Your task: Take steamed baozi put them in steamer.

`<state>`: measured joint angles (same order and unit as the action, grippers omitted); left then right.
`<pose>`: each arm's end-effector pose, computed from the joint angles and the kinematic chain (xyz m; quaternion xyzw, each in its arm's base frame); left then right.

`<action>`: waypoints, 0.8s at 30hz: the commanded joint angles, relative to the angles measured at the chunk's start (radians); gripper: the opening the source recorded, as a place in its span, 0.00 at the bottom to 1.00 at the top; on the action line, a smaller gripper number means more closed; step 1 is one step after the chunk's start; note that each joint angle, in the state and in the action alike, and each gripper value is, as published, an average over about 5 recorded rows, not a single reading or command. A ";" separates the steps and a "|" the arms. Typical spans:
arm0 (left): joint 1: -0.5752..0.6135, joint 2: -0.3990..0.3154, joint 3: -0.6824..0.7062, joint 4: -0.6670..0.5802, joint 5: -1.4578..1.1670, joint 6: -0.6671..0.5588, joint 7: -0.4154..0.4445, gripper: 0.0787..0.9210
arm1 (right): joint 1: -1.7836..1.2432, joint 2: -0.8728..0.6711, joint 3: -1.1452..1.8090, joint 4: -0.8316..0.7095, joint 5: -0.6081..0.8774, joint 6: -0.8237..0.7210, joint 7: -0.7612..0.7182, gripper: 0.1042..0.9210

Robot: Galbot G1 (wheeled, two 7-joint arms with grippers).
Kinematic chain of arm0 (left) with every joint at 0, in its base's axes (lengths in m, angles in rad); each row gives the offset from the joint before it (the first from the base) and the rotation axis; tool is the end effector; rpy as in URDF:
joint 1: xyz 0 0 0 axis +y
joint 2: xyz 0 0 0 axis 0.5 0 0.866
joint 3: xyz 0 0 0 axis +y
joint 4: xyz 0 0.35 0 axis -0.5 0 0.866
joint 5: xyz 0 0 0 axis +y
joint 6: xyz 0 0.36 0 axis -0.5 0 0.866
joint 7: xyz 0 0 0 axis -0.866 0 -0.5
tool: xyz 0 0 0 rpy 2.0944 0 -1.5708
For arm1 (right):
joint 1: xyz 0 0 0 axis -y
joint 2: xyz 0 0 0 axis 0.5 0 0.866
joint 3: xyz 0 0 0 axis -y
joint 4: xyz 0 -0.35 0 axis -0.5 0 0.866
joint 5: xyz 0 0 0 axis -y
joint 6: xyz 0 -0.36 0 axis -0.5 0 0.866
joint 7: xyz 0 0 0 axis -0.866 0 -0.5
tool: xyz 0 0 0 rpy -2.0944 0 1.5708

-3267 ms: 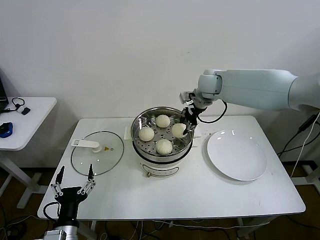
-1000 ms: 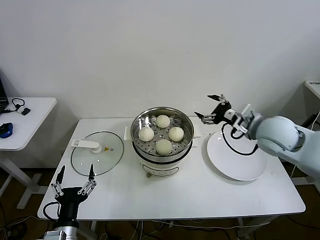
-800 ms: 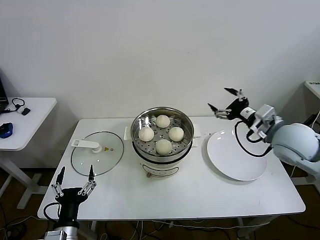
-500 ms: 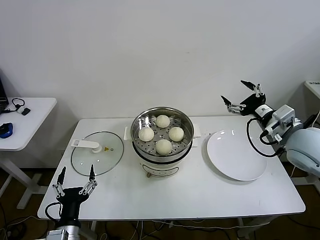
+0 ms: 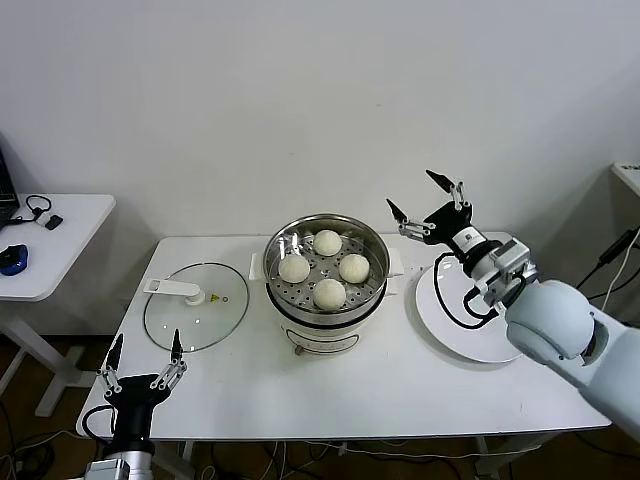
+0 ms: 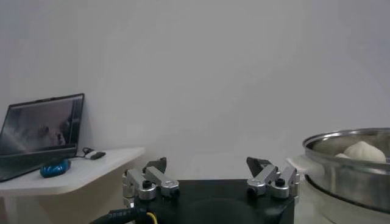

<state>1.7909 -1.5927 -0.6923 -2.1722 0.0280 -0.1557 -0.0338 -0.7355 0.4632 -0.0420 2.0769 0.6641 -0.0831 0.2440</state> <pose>0.1156 0.0466 -0.3066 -0.0838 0.9945 0.0632 0.0058 0.3234 -0.0816 -0.1368 -0.2087 0.9553 -0.1963 0.0729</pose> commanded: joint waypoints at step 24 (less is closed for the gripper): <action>-0.002 -0.005 0.023 0.017 0.017 -0.022 -0.006 0.88 | -0.972 0.753 0.587 0.008 -0.375 0.305 -0.220 0.88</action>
<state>1.7867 -1.5964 -0.6839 -2.1553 0.0380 -0.1732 -0.0385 -1.5891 1.0729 0.5143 2.0841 0.3544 0.1308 0.0603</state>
